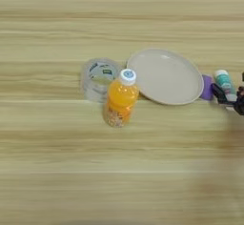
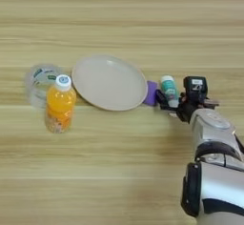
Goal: Move the objects on the table
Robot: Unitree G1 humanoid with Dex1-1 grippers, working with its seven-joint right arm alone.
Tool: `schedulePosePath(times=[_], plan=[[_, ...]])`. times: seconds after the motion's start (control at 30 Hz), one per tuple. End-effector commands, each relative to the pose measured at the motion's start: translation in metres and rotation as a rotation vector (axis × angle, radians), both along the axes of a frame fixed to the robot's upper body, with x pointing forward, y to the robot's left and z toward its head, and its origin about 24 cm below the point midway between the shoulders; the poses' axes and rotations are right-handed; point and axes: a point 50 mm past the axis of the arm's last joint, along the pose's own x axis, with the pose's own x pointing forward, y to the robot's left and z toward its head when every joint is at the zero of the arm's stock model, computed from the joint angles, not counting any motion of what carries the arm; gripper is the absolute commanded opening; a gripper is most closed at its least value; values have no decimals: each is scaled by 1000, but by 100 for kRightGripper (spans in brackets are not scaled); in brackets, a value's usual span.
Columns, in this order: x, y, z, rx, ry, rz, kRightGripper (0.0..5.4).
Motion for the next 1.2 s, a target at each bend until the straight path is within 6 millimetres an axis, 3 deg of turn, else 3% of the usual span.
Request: schedulePosePath(times=[0.03,0.47,0.93,1.2], plan=[[22,-9,57,-110,-188,29,535],[26,4,70,-144,-270,86,535],[42,65,89,-182,-362,298,535],[53,99,79,-170,-324,412,535]])
